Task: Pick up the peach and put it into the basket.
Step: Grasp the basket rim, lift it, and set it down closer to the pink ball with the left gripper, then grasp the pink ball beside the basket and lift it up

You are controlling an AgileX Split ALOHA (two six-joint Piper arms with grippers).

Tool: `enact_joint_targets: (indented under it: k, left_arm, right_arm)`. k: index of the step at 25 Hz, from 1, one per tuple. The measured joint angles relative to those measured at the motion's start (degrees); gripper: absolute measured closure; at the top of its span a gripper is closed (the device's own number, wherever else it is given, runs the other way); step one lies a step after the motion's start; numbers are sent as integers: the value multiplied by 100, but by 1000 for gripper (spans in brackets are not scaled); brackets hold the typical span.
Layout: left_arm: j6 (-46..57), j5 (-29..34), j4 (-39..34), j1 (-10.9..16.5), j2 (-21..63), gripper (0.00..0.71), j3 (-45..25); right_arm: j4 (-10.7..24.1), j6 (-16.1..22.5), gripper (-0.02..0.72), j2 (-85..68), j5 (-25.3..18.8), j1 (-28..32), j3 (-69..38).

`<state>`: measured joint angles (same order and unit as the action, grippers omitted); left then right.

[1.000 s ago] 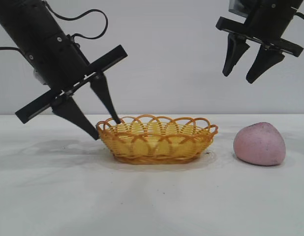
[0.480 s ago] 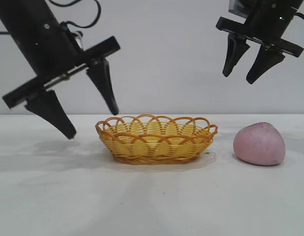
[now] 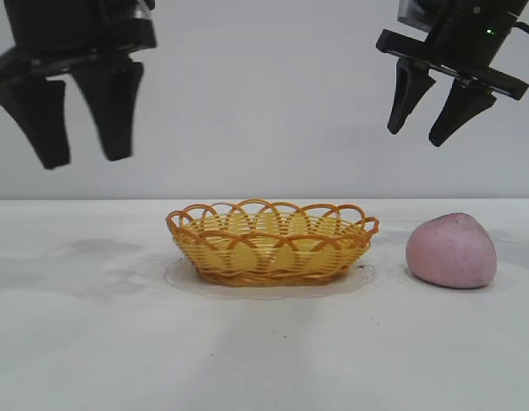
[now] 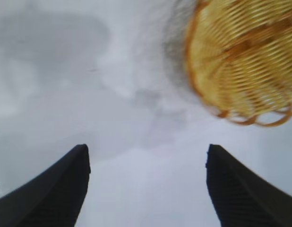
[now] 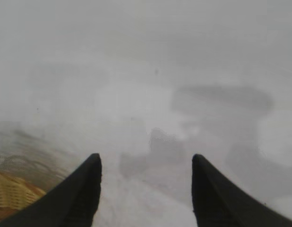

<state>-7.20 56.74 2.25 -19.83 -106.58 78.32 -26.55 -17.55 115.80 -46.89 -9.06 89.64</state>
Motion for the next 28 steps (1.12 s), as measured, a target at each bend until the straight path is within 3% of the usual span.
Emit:
enact_joint_targets:
  k: [3,9,15,21,28]
  left_arm:
    - [156,69,-557,177,0,249,5]
    - [203,271,-638,1165,0,249,14]
    - [203,756,-573,1773,0,249,14]
    - [203,885,-318,1875,558,249,-277]
    - [207,540,-283,1875,2658,249,-1807]
  right_arm:
    - [0,0,347,0,-13,0,0]
    - [9,0,347,0,-3,0,0]
    - [161,0,347,0,119,0,0]
    - [160,0,347,0,156,0,0]
    - [160,0,347,0,136,0,0]
